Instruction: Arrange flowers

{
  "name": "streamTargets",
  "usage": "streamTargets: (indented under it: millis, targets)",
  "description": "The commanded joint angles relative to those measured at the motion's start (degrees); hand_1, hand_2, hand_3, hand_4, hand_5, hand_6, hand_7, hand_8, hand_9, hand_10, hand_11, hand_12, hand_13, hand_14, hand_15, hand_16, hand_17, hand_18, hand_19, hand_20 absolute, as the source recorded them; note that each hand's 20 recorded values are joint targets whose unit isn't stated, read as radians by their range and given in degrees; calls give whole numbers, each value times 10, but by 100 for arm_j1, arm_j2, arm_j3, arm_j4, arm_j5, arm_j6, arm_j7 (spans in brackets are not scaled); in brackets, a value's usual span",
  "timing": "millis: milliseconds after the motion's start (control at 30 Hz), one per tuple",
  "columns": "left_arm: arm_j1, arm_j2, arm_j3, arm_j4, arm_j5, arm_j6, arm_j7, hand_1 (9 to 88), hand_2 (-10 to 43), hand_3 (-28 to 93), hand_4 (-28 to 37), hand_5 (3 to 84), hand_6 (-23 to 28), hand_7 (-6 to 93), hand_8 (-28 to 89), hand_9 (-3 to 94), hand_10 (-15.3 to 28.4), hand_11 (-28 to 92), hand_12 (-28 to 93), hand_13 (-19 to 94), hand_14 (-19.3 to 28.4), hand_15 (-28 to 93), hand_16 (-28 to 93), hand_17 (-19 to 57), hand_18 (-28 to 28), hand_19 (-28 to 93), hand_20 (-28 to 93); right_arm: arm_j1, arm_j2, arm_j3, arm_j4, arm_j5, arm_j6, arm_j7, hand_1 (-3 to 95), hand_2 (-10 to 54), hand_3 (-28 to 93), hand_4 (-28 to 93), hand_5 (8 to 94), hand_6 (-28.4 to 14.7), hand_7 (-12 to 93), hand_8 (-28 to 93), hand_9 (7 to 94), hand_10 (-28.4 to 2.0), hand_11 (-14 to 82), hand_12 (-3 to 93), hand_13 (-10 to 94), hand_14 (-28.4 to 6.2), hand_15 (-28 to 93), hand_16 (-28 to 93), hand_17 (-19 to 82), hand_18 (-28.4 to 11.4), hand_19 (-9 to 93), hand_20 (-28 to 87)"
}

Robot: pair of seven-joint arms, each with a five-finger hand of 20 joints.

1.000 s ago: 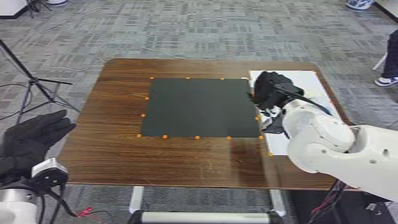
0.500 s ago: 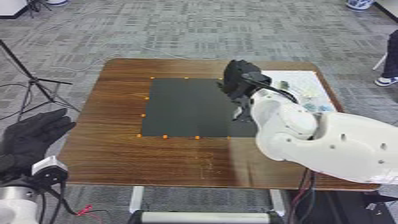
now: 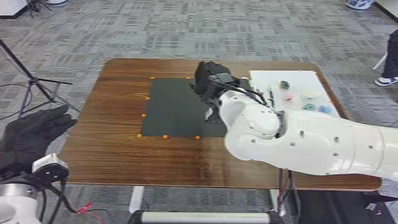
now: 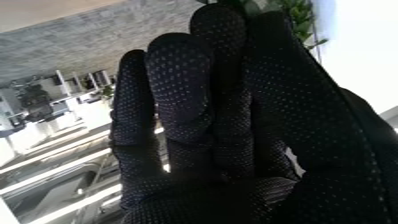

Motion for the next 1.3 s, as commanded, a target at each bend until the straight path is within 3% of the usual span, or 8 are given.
streamTargets:
  millis: [33, 100, 133, 300, 633, 967, 1200, 1300]
  targets:
    - [-304, -96, 98, 104, 291, -234, -321, 265, 43, 849, -220, 566, 145, 210, -108, 484, 218, 439, 126, 349, 243, 602, -99, -48, 180, 472, 120, 86, -352, -82, 280, -103, 222, 247, 586, -95, 747, -283, 759, 13, 460, -3, 884, -48, 219, 416, 779, -45, 577, 325, 292, -227, 905, -10]
    - [-341, -85, 119, 119, 269, -225, -288, 266, 44, 848, -218, 575, 147, 217, -107, 491, 218, 445, 127, 355, 245, 612, -99, -47, 181, 479, 123, 71, -430, -125, 371, -158, 259, 331, 586, -95, 747, -283, 758, 13, 461, -2, 883, -48, 220, 418, 779, -45, 577, 325, 292, -227, 905, -10]
    - [-412, -195, 101, 129, 434, -326, -502, 267, 44, 848, -218, 579, 148, 220, -107, 492, 218, 452, 129, 357, 245, 615, -99, -46, 182, 481, 124, -25, -445, -64, 399, -157, 200, 358, 586, -95, 747, -283, 758, 13, 461, -2, 883, -48, 220, 417, 779, -45, 577, 325, 292, -227, 904, -10]
    - [-330, -239, 32, 121, 385, -276, -402, 266, 44, 848, -216, 581, 148, 223, -109, 493, 218, 458, 128, 359, 245, 622, -104, -46, 182, 483, 126, -270, -647, 45, 591, -207, 150, 419, 585, -95, 749, -283, 758, 13, 460, -4, 883, -48, 220, 417, 779, -44, 576, 324, 292, -227, 905, -11]
    - [-541, -349, 92, 193, 465, -421, -524, 264, 44, 852, -215, 573, 147, 214, -113, 490, 220, 449, 124, 355, 244, 623, -110, -46, 183, 484, 125, -747, -1056, 190, 861, -218, 50, 449, 585, -95, 748, -283, 758, 13, 461, -3, 884, -47, 220, 416, 780, -45, 576, 323, 292, -227, 905, -13]
    - [-958, -473, 285, 287, 694, -602, -853, 263, 45, 856, -218, 569, 150, 209, -109, 487, 218, 447, 125, 350, 244, 615, -110, -47, 182, 483, 124, -942, -1454, 270, 971, -233, 41, 365, 582, -95, 749, -283, 760, 13, 459, -7, 885, -46, 219, 415, 783, -44, 576, 321, 291, -228, 905, -15]
    - [-1039, -404, 400, 308, 610, -520, -717, 263, 45, 856, -218, 569, 149, 209, -109, 487, 219, 448, 125, 350, 243, 614, -109, -47, 182, 483, 124, -849, -1594, 230, 1100, -76, 39, 223, 581, -95, 750, -283, 761, 13, 459, -7, 887, -45, 217, 414, 785, -44, 575, 321, 290, -228, 905, -16]
    - [-1089, -428, 412, 325, 679, -585, -794, 263, 45, 857, -217, 573, 149, 214, -107, 492, 218, 455, 128, 353, 244, 617, -108, -46, 182, 484, 124, -869, -1642, 238, 1163, -14, 67, 222, 581, -95, 749, -283, 761, 13, 458, -8, 887, -46, 216, 414, 785, -44, 574, 322, 290, -227, 904, -17]
